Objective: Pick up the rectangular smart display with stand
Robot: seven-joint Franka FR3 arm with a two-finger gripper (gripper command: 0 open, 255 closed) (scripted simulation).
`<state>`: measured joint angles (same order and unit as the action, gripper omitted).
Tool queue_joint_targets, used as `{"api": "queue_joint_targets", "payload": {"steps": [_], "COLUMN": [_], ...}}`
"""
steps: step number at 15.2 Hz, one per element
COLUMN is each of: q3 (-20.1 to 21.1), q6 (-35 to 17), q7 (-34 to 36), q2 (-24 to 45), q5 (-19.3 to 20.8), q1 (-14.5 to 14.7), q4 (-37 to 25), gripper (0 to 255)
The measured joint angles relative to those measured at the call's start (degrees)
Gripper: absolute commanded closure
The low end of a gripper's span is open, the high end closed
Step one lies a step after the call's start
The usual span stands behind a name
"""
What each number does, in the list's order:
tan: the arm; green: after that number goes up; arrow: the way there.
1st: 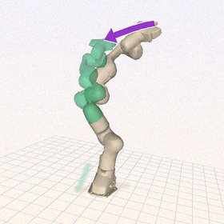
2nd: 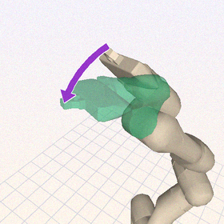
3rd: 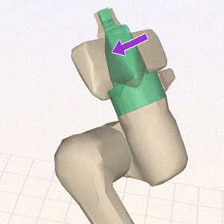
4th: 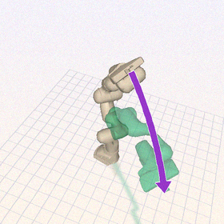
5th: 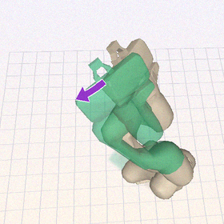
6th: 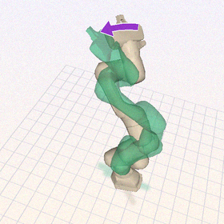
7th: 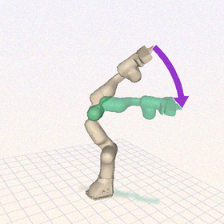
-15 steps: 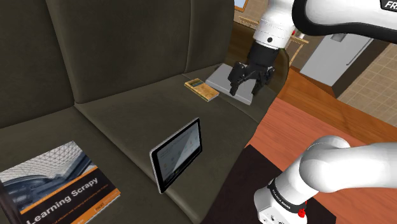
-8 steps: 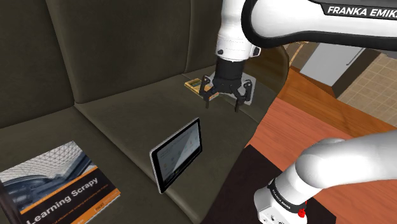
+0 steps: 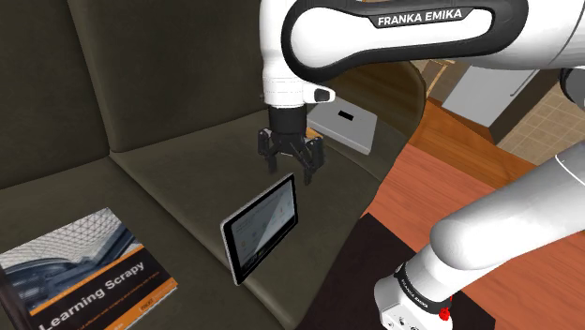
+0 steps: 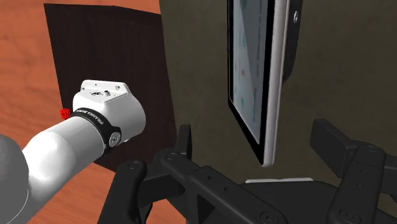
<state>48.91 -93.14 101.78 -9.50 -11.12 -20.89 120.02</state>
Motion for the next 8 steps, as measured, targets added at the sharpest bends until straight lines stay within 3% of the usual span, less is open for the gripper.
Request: {"api": "queue_joint_targets", "payload": {"steps": [7,8], "q3": [1.3,1.3], "q6": [-5.4,-5.6], "q7": [2.8,2.8], "q2": [3.7,3.8], "q5": [1.6,1.7], "q1": [-0.3,-0.3], "q4": [2.9,3.1], "gripper": [0,255]}}
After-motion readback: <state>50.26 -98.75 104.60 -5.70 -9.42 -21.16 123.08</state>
